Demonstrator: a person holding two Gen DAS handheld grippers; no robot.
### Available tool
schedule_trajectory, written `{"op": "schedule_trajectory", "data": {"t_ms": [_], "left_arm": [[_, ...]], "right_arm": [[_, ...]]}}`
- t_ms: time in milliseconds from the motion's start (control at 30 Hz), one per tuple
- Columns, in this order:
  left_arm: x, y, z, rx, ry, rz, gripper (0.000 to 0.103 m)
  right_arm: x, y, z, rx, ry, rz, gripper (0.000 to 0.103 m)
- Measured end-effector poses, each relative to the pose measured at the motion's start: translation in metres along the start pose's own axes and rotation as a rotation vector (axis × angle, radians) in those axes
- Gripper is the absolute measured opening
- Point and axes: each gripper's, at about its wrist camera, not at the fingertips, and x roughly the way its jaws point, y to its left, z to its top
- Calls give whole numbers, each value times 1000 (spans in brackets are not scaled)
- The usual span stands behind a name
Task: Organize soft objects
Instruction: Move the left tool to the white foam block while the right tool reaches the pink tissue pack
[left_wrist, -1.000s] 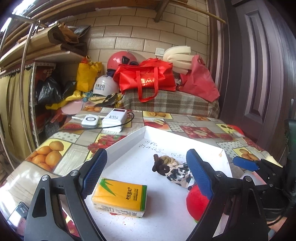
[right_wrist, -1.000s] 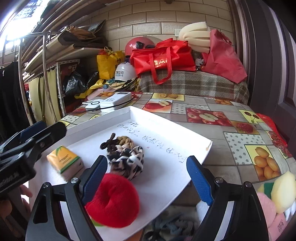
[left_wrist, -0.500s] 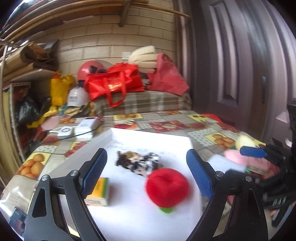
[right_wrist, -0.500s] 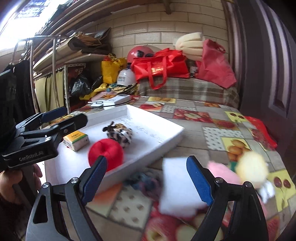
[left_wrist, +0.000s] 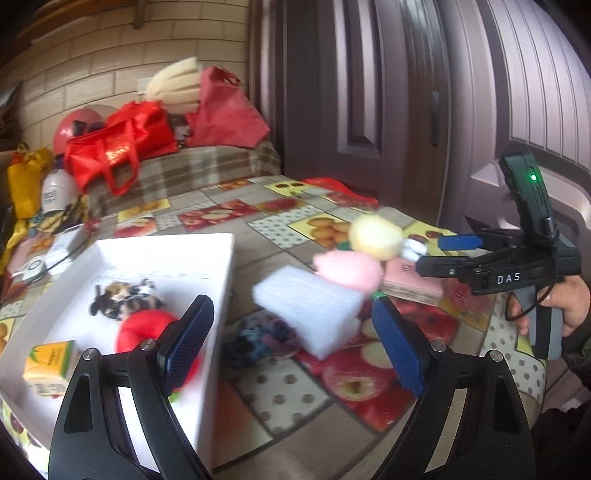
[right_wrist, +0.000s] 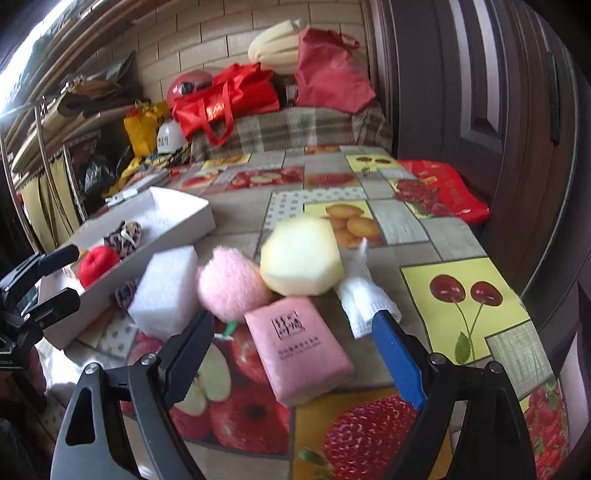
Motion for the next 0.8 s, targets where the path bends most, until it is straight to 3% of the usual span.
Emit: {"op": "schedule_trajectory", "data": {"t_ms": [167, 367, 500, 600, 700, 800], "left_arm": [[27, -10, 9, 0, 70, -39, 88], [61, -4, 23, -121, 100, 61, 88], [82, -16, 28, -82, 144, 119, 88], [94, -21, 28, -61, 188, 163, 88], [99, -13, 25, -95, 223, 144, 86], [98, -11, 22, -105, 227, 111, 75]], "right_arm": [[14, 5, -3, -36, 88, 22, 88], [23, -2, 0, -22, 120, -12, 88], [28, -7, 4, -6, 81, -54, 88], [42, -8, 5, 2, 126, -63, 87], [40, -11, 5, 16, 123, -55, 87], [37, -13, 5, 21, 116, -43, 87]]}}
